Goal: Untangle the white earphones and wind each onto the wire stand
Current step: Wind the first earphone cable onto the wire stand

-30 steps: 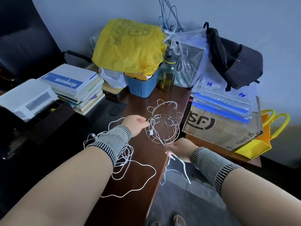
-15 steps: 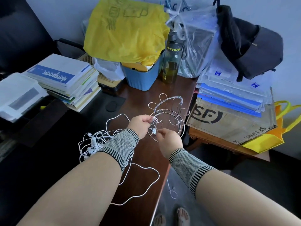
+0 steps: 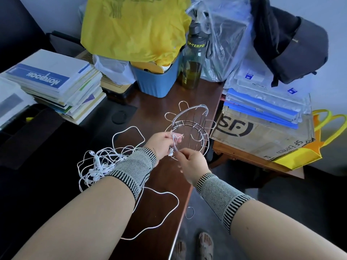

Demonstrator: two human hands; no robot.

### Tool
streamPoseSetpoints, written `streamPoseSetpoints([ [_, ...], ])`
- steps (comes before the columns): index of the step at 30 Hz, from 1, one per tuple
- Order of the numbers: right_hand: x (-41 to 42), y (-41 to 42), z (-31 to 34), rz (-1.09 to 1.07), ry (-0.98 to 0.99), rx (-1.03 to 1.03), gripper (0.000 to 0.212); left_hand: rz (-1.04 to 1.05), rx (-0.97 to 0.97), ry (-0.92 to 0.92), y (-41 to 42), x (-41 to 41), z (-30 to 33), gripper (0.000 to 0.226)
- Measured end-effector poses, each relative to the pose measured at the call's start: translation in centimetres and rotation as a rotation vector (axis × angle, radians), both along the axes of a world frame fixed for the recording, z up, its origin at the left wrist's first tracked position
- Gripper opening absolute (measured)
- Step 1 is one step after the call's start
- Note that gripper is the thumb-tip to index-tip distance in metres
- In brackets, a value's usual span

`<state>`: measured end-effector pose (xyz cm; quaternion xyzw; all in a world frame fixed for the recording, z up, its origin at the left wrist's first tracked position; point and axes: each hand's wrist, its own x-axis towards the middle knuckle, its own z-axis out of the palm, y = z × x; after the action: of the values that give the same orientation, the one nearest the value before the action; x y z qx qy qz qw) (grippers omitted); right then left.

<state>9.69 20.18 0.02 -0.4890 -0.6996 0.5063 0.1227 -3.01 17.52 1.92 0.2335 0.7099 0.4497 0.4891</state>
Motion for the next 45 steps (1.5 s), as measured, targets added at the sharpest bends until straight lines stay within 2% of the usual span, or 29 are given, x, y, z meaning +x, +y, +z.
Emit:
streamPoseSetpoints([
  [3,0.1,-0.7,-0.2,0.013,0.015,-0.071,0.026,0.115,0.023,-0.176,-0.2,0.2,0.6,0.023],
  [6,0.1,-2.0,-0.8,0.064,-0.003,-0.041,0.025,0.129,0.023,-0.239,-0.4,0.4,0.9,0.022],
  [9,-0.4,-3.4,-1.4,0.108,-0.042,0.045,0.022,0.096,0.015,-0.235,-0.7,0.6,0.8,0.020],
  [14,-0.7,-4.1,-2.5,0.125,-0.086,0.132,0.020,-0.064,0.066,-0.036,-1.6,0.9,0.0,0.017],
  [19,0.3,-2.9,-3.6,0.108,-0.195,0.151,0.030,0.030,0.083,-0.156,-1.2,1.3,0.5,0.031],
  [21,1.0,-2.3,-3.9,0.087,-0.172,0.164,0.030,0.045,0.057,-0.186,-1.1,1.4,0.3,0.036],
  [24,1.5,-1.3,-4.2,0.046,-0.110,0.181,0.025,0.039,0.049,-0.092,-1.0,1.3,-0.3,0.032],
  [27,1.9,-0.2,-4.2,-0.048,-0.036,0.202,0.027,0.029,0.105,0.095,-1.2,0.6,-1.3,0.020],
  [30,2.0,0.6,-3.7,-0.121,0.055,0.254,0.028,0.118,0.152,0.247,-1.2,0.1,-1.9,0.012],
  [32,1.7,1.0,-3.4,-0.147,0.090,0.280,0.029,0.153,0.176,0.318,-1.1,0.1,-2.2,0.016],
  [35,1.2,1.8,-3.1,-0.176,0.121,0.291,0.031,0.094,0.176,0.277,-0.7,0.1,-2.3,0.036],
  [37,1.1,2.5,-3.1,-0.190,0.134,0.311,0.033,0.075,0.193,0.202,-0.3,-0.1,-2.5,0.041],
  [39,1.1,3.4,-3.2,-0.197,0.155,0.349,0.034,0.090,0.217,0.245,-0.1,-0.4,-3.0,0.045],
  [41,1.2,4.3,-3.3,-0.198,0.180,0.365,0.035,0.111,0.233,0.314,0.0,-0.5,-3.6,0.044],
  [45,1.3,6.0,-4.1,-0.173,0.257,0.367,0.036,0.161,0.305,0.319,0.4,-0.2,-5.2,0.036],
])
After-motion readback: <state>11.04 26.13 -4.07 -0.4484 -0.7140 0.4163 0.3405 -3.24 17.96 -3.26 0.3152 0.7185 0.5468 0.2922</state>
